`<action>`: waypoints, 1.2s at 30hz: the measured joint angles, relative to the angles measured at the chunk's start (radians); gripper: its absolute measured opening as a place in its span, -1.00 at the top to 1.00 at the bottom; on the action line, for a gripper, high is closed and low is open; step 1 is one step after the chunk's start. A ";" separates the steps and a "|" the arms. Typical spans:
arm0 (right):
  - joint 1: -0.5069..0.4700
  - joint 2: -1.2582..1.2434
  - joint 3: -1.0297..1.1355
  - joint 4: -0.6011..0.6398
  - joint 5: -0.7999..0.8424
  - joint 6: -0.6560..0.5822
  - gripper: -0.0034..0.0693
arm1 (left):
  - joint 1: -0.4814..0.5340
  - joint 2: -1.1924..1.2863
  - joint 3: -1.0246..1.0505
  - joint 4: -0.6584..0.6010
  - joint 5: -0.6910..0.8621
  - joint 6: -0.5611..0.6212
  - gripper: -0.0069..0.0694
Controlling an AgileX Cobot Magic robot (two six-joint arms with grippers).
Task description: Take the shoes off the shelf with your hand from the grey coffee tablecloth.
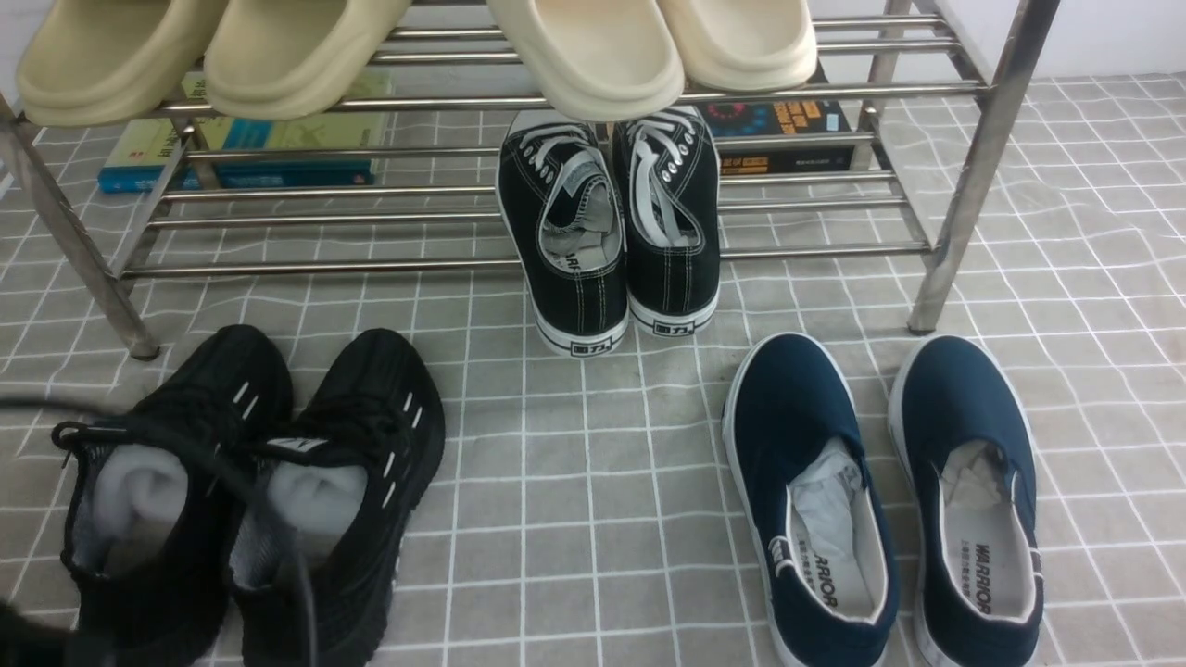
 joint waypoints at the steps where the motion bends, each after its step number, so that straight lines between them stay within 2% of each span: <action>1: 0.000 0.000 0.000 0.000 0.000 0.000 0.25 | 0.000 -0.048 0.000 -0.001 -0.004 0.019 0.81; 9: 0.000 0.000 0.000 0.000 0.000 0.000 0.25 | 0.000 -0.337 0.019 0.037 -0.105 0.055 0.81; 18: 0.000 0.000 0.000 0.000 0.000 0.000 0.25 | 0.000 -0.401 0.021 0.146 -0.118 0.058 0.79; 24: 0.000 0.000 0.000 0.000 0.000 0.000 0.25 | 0.000 -0.401 0.072 0.146 -0.192 0.058 0.78; 31: 0.000 0.000 0.000 0.000 0.000 0.000 0.25 | 0.000 -0.411 0.307 0.146 -0.446 0.058 0.76; 36: 0.000 0.000 0.000 0.000 0.000 0.000 0.25 | 0.032 -0.519 0.510 0.156 -0.617 0.055 0.74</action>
